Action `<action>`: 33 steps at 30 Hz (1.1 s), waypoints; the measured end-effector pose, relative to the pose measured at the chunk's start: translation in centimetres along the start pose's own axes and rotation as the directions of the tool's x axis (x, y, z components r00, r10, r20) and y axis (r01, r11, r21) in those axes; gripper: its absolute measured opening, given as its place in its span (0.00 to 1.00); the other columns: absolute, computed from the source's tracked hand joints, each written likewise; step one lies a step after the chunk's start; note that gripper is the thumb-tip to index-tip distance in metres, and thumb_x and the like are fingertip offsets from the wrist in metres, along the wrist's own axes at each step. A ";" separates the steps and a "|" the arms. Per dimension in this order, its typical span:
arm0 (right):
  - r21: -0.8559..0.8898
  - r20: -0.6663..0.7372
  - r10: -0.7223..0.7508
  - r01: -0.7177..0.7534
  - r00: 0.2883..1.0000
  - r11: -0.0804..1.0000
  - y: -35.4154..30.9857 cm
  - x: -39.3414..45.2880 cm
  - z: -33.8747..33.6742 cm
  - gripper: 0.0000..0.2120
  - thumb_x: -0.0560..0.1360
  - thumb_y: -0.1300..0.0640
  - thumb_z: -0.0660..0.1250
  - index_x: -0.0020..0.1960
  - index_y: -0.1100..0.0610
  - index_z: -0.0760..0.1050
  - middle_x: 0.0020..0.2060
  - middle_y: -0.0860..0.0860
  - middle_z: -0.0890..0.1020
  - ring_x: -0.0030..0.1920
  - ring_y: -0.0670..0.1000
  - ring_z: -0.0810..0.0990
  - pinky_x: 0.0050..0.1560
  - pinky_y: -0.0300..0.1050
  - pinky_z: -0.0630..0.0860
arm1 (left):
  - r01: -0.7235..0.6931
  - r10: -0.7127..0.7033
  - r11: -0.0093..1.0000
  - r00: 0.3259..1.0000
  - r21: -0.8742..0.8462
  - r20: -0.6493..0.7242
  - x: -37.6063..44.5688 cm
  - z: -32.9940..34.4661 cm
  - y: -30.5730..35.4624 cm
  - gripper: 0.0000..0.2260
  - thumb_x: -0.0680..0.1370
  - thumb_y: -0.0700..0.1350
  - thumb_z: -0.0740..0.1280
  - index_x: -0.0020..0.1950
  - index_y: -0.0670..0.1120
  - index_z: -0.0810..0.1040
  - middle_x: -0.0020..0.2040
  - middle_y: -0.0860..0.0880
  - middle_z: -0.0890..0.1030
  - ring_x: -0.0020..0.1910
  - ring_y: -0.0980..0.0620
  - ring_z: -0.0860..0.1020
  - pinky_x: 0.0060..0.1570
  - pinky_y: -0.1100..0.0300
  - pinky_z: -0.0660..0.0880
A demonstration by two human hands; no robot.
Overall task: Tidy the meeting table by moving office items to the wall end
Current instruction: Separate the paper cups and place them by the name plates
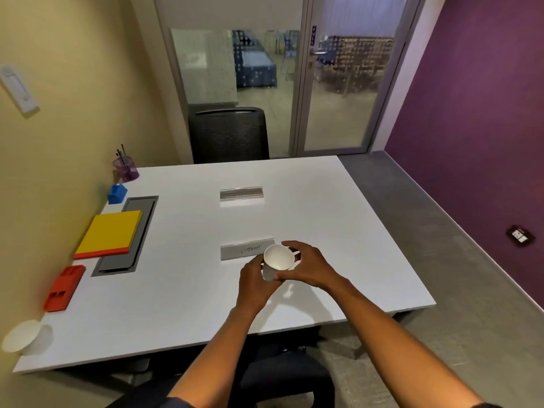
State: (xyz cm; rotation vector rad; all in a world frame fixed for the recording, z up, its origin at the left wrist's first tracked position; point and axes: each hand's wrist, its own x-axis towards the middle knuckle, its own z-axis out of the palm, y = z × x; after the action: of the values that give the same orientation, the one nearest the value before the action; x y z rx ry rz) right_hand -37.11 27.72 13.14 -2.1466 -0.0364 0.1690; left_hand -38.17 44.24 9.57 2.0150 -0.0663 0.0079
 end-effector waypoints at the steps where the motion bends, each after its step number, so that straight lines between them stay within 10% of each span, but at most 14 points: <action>1: 0.003 -0.015 0.000 0.000 1.000 1.000 0.3 0.4 -0.2 0.40 0.58 0.48 0.83 0.67 0.49 0.73 0.57 0.44 0.78 0.51 0.41 0.78 0.47 0.29 0.73 | -0.008 0.008 1.000 1.000 0.003 0.008 0.6 0.4 0.1 0.26 0.64 0.50 0.79 0.59 0.49 0.78 0.50 0.54 0.82 0.48 0.54 0.78 0.44 0.64 0.73; 19: -0.080 -0.029 -0.050 0.048 0.998 0.996 9.7 12.8 -5.0 0.34 0.60 0.45 0.79 0.63 0.47 0.71 0.58 0.43 0.76 0.58 0.44 0.76 0.57 0.36 0.72 | 0.068 -0.068 0.998 0.992 -0.010 -0.110 11.3 11.6 0.6 0.19 0.67 0.49 0.74 0.53 0.63 0.75 0.45 0.69 0.78 0.48 0.69 0.77 0.42 0.78 0.69; 24: -0.236 0.037 -0.061 0.069 0.997 0.969 13.0 17.0 -5.4 0.36 0.66 0.50 0.77 0.70 0.52 0.67 0.65 0.49 0.73 0.65 0.52 0.72 0.63 0.45 0.72 | 0.280 -0.270 0.936 0.960 0.213 -0.075 12.9 14.1 -2.2 0.34 0.72 0.46 0.72 0.75 0.47 0.62 0.72 0.49 0.69 0.71 0.49 0.67 0.68 0.58 0.66; 33: -0.310 0.141 -0.023 0.067 0.990 0.948 16.3 20.5 -2.9 0.36 0.69 0.52 0.74 0.72 0.54 0.63 0.66 0.51 0.71 0.66 0.55 0.70 0.64 0.46 0.70 | 0.280 -0.255 0.722 0.958 0.633 -0.133 12.4 14.5 -6.4 0.37 0.78 0.58 0.61 0.79 0.44 0.47 0.80 0.45 0.47 0.79 0.45 0.46 0.74 0.45 0.53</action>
State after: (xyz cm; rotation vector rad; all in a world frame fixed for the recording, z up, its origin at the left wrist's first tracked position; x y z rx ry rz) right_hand -17.08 18.22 -1.06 -2.4463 -0.2040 0.2997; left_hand -25.79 33.40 -2.01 2.7088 0.2978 -0.1369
